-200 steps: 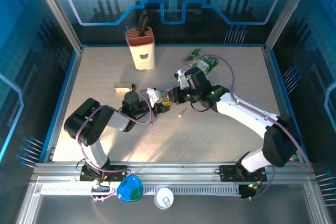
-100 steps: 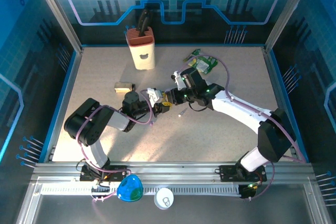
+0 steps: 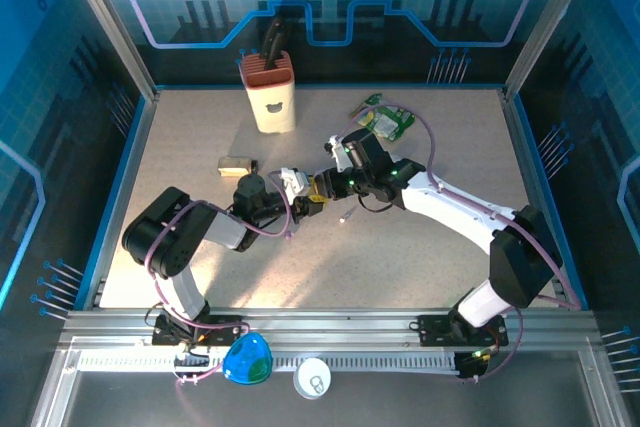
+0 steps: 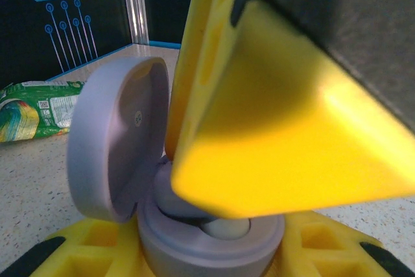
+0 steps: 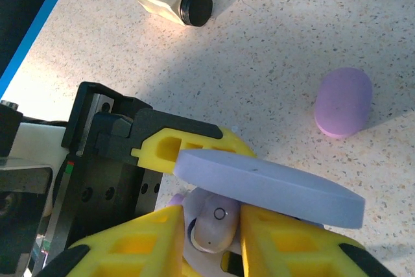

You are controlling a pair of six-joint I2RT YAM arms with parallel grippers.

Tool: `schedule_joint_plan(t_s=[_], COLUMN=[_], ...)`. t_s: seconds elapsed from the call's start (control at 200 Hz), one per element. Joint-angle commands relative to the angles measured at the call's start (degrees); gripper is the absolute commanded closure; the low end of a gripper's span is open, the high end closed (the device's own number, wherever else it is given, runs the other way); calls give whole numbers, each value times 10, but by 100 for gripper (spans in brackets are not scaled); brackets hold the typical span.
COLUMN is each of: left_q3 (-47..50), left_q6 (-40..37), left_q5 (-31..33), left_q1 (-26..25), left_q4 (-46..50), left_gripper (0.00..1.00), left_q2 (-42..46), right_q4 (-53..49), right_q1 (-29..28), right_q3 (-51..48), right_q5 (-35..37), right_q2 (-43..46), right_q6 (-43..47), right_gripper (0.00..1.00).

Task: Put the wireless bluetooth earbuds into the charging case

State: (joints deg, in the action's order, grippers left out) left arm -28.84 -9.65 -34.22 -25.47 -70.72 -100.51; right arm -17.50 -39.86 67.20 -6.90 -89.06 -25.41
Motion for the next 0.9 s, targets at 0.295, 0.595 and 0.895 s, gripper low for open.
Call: schedule_joint_plan(t_s=[0.295, 0.595, 0.895], left_q3=[-10, -2, -1], left_q6=[-15, -38, -48], left_q5=[-1, -1, -12], left_q1=[-4, -3, -4], left_q4=[-21, -26, -30], left_gripper=[73, 72, 71], left_q2=[10, 6, 8], right_q4=[39, 58, -55], right_q1=[11, 25, 53], right_q3=[-35, -68, 54], right_q5=[-43, -28, 17], right_q2=[40, 115, 27], right_q6=[-20, 15, 25], right_gripper=[60, 51, 59])
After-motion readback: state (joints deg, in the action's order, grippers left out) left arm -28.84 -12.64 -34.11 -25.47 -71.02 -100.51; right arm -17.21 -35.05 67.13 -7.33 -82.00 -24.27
